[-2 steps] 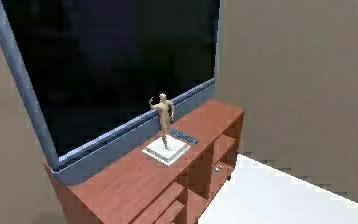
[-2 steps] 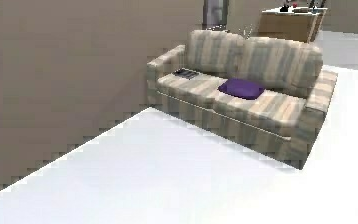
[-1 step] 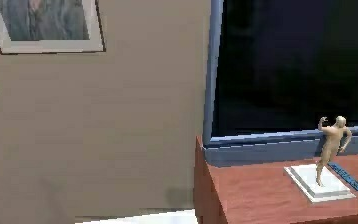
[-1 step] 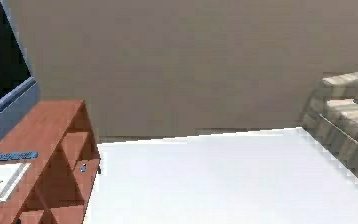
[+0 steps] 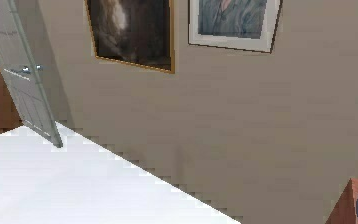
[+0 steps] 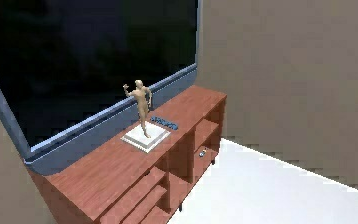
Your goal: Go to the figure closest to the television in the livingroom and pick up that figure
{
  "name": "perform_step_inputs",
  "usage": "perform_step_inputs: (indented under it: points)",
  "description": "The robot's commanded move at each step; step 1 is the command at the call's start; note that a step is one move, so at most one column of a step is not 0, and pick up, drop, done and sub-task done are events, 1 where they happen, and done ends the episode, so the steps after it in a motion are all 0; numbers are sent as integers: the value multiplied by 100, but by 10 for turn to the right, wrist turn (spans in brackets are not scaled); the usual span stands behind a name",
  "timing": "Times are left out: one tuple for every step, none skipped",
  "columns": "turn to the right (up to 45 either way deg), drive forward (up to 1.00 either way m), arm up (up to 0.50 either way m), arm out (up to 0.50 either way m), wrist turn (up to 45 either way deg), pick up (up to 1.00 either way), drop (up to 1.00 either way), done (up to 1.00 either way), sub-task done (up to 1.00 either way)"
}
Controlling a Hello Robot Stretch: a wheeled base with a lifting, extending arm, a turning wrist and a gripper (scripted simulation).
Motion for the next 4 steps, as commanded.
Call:
perform_step_inputs:
  points:
    - [0, 0, 50, 0, 0, 0, 0, 0, 0]
    - [0, 0, 34, 0, 0, 0, 0, 0, 0]
    - [0, 0, 0, 48, 0, 0, 0, 0, 0]
    - [0, 0, 0, 0, 450, 0, 0, 0, 0]
